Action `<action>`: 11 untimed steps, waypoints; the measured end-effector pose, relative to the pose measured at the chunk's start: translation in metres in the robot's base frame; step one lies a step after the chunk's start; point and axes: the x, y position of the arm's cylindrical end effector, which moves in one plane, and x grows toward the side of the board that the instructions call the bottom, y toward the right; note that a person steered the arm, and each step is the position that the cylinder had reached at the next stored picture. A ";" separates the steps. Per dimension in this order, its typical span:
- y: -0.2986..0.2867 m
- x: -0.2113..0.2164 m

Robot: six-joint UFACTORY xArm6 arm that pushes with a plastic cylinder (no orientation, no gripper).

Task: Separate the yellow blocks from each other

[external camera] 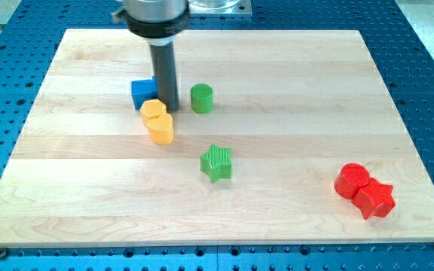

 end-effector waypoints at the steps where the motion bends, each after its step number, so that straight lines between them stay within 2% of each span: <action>1: -0.039 0.001; 2: -0.033 0.029; 3: 0.028 0.037; 4: -0.036 0.044; 5: -0.035 0.089; 6: 0.018 0.095; 7: 0.045 0.086; 8: 0.084 0.095; 9: 0.140 0.114; 10: 0.231 0.116; 11: 0.176 0.116</action>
